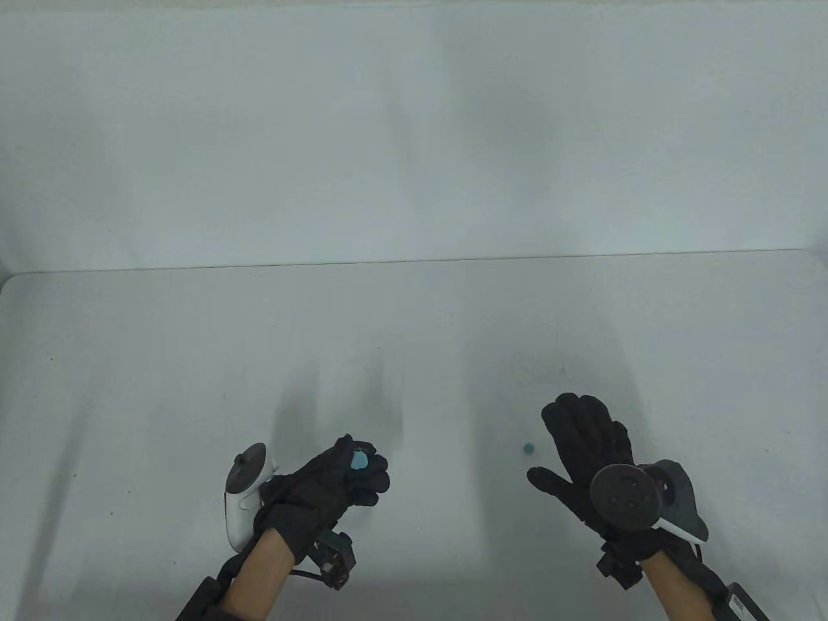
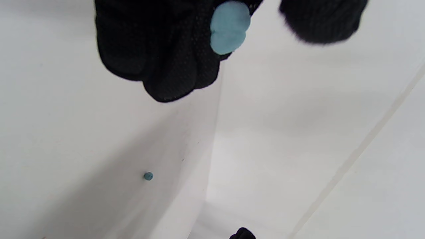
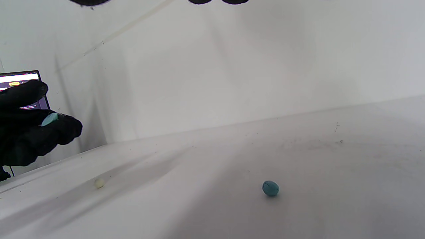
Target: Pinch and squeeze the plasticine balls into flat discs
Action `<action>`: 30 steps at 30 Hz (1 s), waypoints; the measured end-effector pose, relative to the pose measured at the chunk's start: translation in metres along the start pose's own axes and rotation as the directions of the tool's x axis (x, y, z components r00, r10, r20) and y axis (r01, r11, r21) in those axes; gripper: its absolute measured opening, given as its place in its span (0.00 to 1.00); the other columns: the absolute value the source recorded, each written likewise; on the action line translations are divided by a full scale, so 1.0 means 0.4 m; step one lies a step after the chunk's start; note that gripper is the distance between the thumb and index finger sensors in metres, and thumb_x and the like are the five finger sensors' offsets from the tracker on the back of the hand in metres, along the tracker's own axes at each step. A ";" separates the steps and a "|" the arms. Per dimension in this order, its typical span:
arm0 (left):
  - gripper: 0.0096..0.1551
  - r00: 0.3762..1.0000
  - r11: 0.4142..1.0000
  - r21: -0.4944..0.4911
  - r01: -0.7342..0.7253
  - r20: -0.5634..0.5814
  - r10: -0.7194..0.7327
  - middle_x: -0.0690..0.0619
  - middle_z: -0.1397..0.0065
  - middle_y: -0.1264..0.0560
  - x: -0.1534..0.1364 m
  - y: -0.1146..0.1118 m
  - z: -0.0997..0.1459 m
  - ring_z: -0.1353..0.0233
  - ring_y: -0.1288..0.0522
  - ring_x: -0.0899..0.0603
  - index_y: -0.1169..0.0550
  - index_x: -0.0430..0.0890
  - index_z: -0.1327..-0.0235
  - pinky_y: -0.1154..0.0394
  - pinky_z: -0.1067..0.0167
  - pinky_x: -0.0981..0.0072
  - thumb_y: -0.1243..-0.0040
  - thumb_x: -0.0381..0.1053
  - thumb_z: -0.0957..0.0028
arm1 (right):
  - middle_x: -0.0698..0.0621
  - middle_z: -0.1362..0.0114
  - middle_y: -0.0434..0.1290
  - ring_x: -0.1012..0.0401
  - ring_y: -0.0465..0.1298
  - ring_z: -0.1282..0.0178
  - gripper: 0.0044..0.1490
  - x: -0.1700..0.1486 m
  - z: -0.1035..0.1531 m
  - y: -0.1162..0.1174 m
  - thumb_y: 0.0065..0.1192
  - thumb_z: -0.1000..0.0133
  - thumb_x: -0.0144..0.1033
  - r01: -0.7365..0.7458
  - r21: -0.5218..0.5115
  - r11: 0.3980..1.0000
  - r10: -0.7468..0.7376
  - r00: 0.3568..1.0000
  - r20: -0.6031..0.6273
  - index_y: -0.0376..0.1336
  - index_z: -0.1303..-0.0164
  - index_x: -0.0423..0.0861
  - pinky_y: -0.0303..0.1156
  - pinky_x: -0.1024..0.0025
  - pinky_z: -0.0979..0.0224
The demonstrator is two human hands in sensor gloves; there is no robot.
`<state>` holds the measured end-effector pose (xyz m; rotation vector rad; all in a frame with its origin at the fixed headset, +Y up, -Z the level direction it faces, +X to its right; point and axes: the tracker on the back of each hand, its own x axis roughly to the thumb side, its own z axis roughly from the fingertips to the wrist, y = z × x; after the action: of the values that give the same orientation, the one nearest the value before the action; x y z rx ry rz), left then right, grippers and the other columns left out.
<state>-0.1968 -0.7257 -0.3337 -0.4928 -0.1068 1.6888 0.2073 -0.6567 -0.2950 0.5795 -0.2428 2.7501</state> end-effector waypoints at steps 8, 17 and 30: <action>0.23 0.993 0.992 0.039 0.117 0.015 -0.118 0.46 0.49 0.14 0.022 -0.005 0.005 0.54 0.09 0.48 0.19 0.39 0.45 0.12 0.52 0.62 0.34 0.48 0.49 | 0.39 0.09 0.43 0.35 0.46 0.12 0.54 0.000 0.000 0.000 0.39 0.39 0.68 -0.001 -0.004 1.000 0.001 1.000 0.000 0.41 0.12 0.43 0.51 0.27 0.22; 0.25 0.997 0.996 0.065 0.062 -0.055 -0.058 0.44 0.44 0.20 0.000 0.007 0.004 0.51 0.15 0.45 0.26 0.36 0.38 0.19 0.46 0.55 0.42 0.47 0.43 | 0.39 0.09 0.42 0.35 0.46 0.12 0.54 0.000 0.000 -0.001 0.39 0.39 0.68 0.002 -0.006 1.000 -0.002 1.000 0.001 0.41 0.12 0.43 0.51 0.27 0.22; 0.29 0.997 0.993 0.094 0.072 -0.036 -0.069 0.45 0.45 0.17 -0.005 0.021 0.004 0.52 0.12 0.44 0.23 0.36 0.40 0.16 0.49 0.55 0.45 0.56 0.42 | 0.39 0.09 0.43 0.35 0.46 0.12 0.54 0.000 0.002 -0.004 0.39 0.40 0.68 0.001 -0.011 1.000 -0.001 1.000 0.000 0.41 0.12 0.43 0.51 0.27 0.22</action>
<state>-0.2050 -0.7289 -0.3346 -0.4400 -0.0197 1.6086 0.2081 -0.6555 -0.2943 0.5768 -0.2569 2.7458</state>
